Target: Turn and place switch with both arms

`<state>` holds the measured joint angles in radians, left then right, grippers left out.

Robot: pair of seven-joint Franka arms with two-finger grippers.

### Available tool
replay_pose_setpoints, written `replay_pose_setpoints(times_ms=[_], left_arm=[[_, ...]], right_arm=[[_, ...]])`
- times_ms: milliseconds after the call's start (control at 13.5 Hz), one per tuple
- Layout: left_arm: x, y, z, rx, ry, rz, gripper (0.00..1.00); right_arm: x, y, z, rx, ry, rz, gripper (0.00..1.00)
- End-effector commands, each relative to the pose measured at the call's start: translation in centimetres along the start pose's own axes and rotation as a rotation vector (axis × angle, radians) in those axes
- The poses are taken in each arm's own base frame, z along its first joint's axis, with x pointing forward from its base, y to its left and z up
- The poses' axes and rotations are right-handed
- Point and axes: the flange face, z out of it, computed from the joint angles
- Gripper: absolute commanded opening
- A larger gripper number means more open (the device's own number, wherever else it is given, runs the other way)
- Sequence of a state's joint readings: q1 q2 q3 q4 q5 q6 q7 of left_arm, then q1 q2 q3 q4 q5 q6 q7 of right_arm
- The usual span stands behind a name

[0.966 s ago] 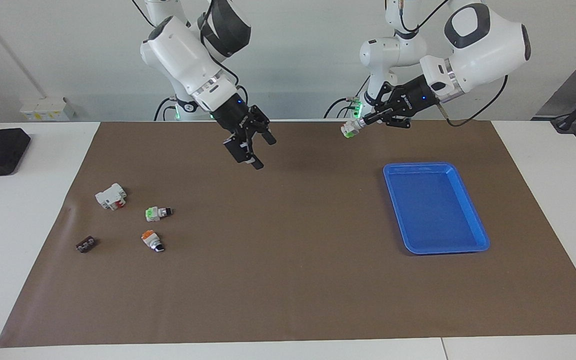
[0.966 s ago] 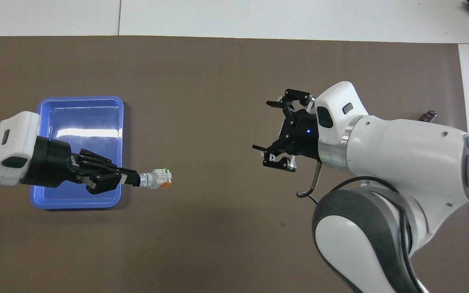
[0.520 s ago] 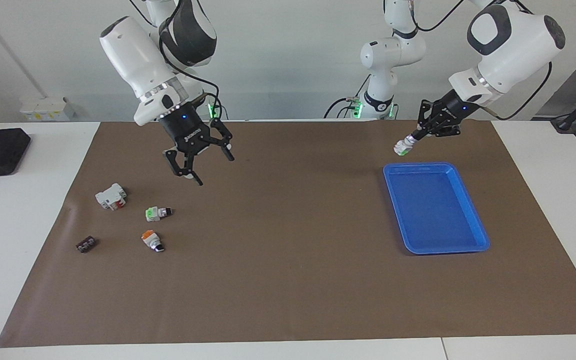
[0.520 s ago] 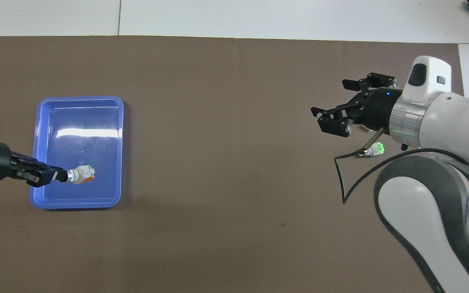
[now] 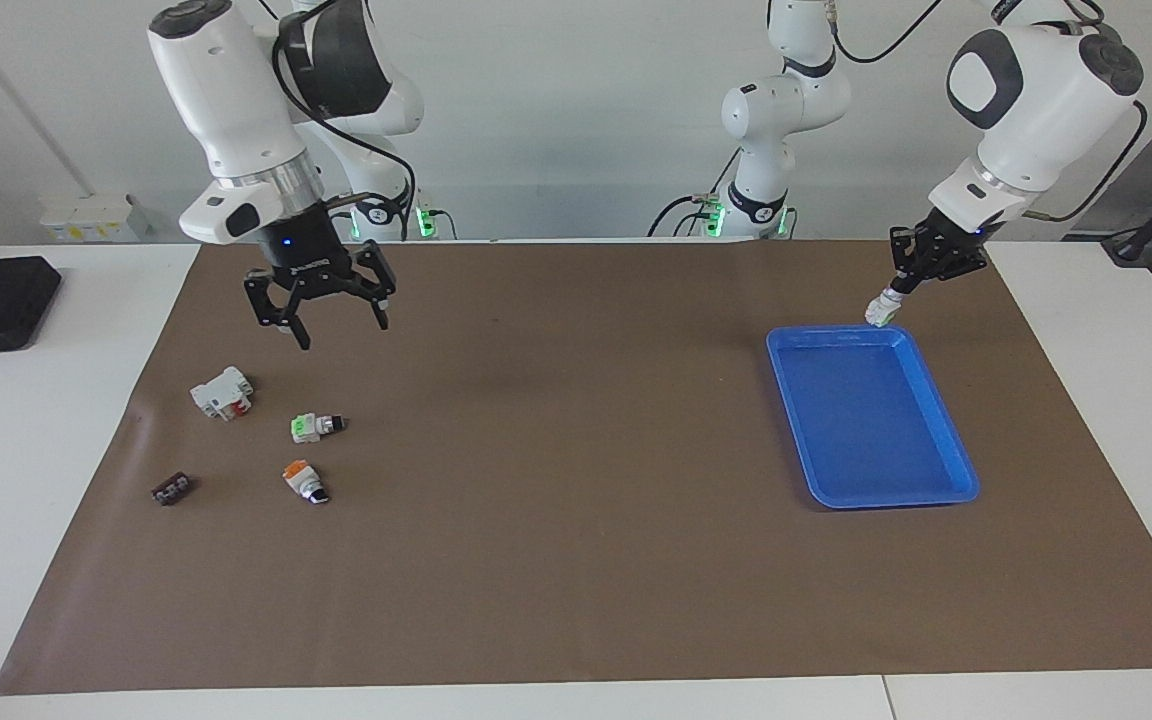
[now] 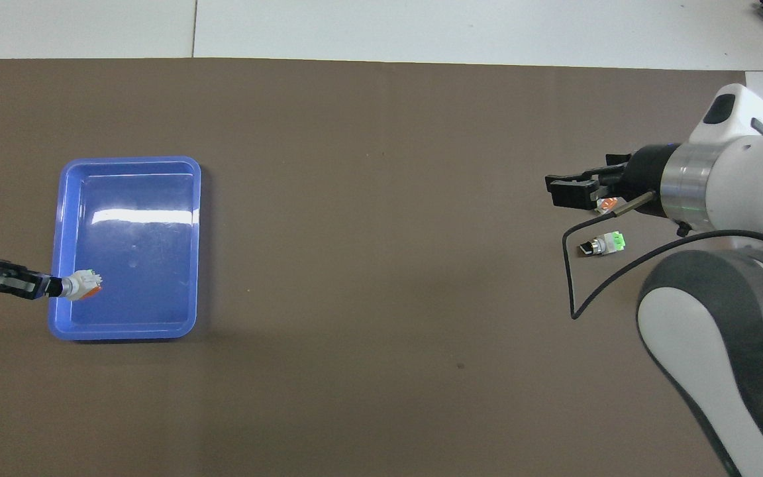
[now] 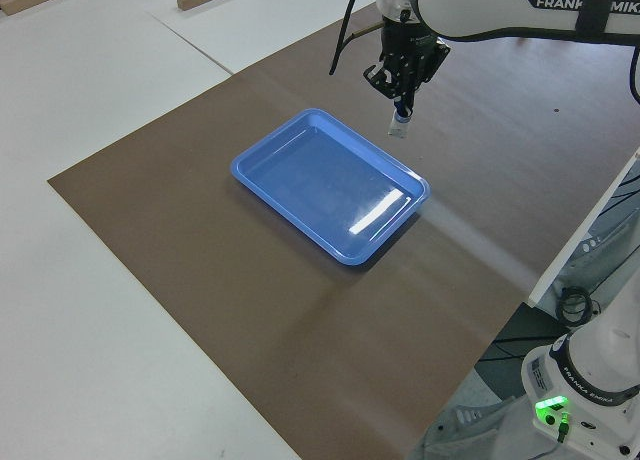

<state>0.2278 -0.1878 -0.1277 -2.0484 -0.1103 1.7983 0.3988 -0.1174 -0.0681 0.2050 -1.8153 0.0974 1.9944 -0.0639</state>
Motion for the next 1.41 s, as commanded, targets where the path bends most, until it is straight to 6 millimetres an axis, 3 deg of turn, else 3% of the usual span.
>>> replay_pose_setpoints(times_ms=[0,74,223,595,818,892,966,1041,1115,1264,1338], left_arm=[[0.0,-1.6,2.8,0.042,-0.006,-0.060,0.00],[0.3,-2.1,3.5,0.064,-0.012,-0.072,0.00],[1.3,-3.2,5.7,0.075,-0.021,-0.108,0.00],[1.4,-6.5,9.3,0.051,-0.046,-0.176,0.00],[1.0,-6.5,10.4,0.046,-0.062,-0.196,0.00],[1.1,-6.3,10.3,0.048,-0.060,-0.213,0.15],[1.4,-6.1,10.1,0.050,-0.053,-0.217,0.49],[1.9,-6.2,9.5,0.060,-0.044,-0.209,0.61],[2.6,-6.4,9.0,0.070,-0.039,-0.202,0.68],[4.1,-6.7,7.0,0.071,-0.023,-0.198,0.69],[5.2,-7.0,4.9,0.070,-0.016,-0.198,0.69]], right_arm=[[0.0,6.7,-3.8,-0.068,-0.080,0.124,1.00],[-0.4,8.7,-4.4,-0.072,-0.101,0.164,1.00],[-1.0,9.3,-4.6,-0.057,-0.169,0.237,1.00],[-1.9,7.9,-3.7,-0.077,-0.223,0.299,1.00],[-1.9,7.4,-3.8,-0.075,-0.224,0.281,1.00],[-2.1,7.4,-3.6,-0.075,-0.228,0.283,1.00],[-2.5,7.6,-3.6,-0.075,-0.234,0.288,1.00],[-2.7,8.0,-3.5,-0.074,-0.240,0.296,1.00],[-2.8,8.0,-3.6,-0.074,-0.238,0.296,1.00],[-2.6,7.6,-3.6,-0.086,-0.232,0.281,1.00],[-2.5,7.5,-3.7,-0.107,-0.234,0.271,1.00]])
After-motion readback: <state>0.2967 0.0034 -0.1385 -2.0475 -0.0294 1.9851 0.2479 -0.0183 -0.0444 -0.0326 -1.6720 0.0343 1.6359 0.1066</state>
